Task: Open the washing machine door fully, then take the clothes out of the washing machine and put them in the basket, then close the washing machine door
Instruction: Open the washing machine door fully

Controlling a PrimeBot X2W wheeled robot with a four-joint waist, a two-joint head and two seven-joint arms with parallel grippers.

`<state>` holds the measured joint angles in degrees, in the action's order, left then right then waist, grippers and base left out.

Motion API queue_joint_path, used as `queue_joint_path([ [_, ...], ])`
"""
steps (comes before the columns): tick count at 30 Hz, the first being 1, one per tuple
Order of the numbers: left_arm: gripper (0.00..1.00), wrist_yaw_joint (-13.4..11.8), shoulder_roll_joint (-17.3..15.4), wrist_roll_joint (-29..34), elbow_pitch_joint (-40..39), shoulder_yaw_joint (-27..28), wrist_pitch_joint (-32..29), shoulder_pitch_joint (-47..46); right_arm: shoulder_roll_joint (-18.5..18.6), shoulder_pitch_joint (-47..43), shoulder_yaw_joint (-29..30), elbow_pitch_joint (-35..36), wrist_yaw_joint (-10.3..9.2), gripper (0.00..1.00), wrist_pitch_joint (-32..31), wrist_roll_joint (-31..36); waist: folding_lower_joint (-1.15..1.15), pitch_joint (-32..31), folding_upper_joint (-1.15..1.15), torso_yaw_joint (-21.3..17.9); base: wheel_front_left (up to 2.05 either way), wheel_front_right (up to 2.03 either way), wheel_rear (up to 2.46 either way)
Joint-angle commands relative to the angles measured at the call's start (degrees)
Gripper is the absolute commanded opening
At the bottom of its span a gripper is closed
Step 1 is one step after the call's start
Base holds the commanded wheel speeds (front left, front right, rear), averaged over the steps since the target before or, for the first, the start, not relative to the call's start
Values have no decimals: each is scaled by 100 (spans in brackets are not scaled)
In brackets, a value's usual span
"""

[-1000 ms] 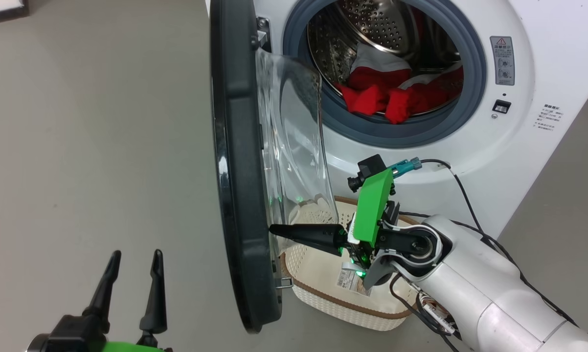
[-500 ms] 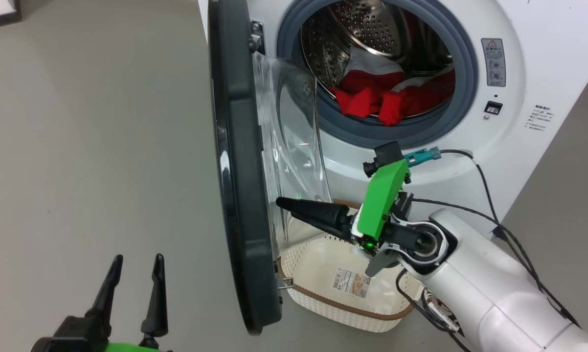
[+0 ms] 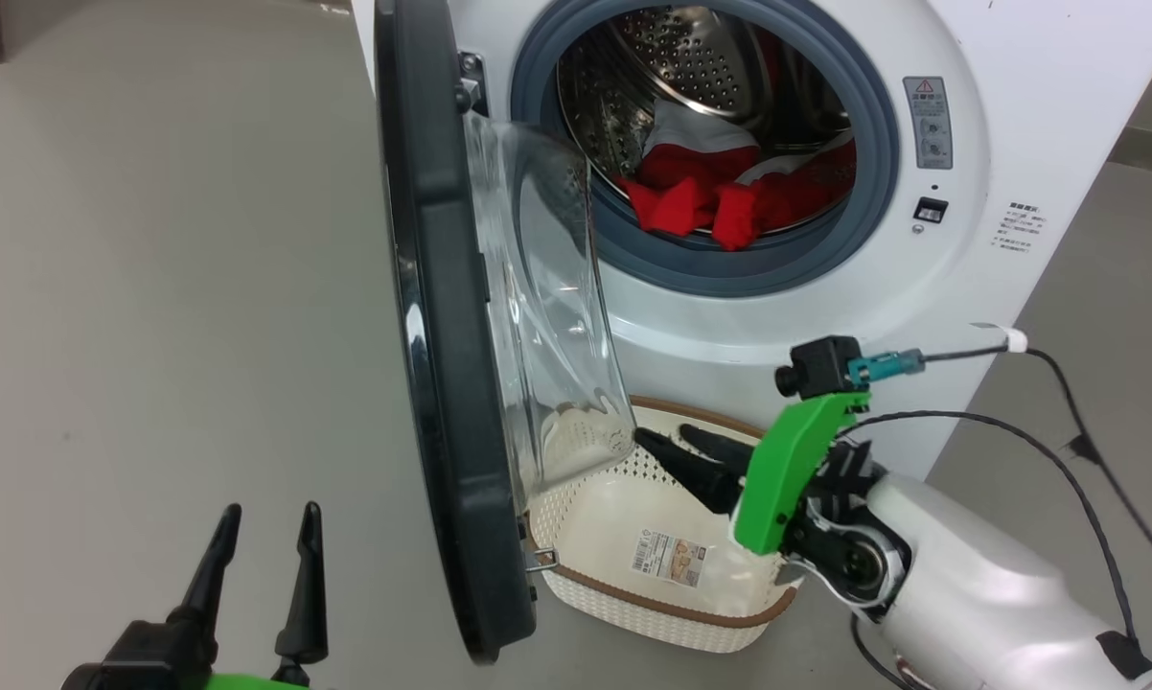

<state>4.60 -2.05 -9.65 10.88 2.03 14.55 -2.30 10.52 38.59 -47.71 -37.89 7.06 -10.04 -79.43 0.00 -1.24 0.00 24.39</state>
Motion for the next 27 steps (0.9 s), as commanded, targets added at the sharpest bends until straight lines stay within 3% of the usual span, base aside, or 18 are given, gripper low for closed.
queue_joint_path([
  [1,100,32,-83,13,-127,195,45,-150,26,-28,-86,2,43,100,234,215,0,-6,0,-21,0,0,0],
  [8,100,0,-83,-52,-121,226,45,-102,76,85,-681,-861,43,100,1586,1473,0,-63,0,-82,0,0,0],
  [15,100,-48,-83,-122,-157,229,45,-29,-215,122,-523,-1907,43,100,2480,2260,0,-108,0,-125,0,0,0],
  [19,100,-71,-83,-138,-195,224,45,-13,-108,168,621,-1780,43,100,2500,3272,0,-103,0,-142,0,0,0],
  [20,100,-71,-83,-138,-195,224,45,-13,-108,168,621,-1780,43,100,2500,3272,0,-103,0,-142,0,0,0],
  [27,100,-91,-83,-92,-207,186,45,45,-436,-1172,3186,-333,43,100,2502,5654,0,-176,0,-133,0,0,0],
])
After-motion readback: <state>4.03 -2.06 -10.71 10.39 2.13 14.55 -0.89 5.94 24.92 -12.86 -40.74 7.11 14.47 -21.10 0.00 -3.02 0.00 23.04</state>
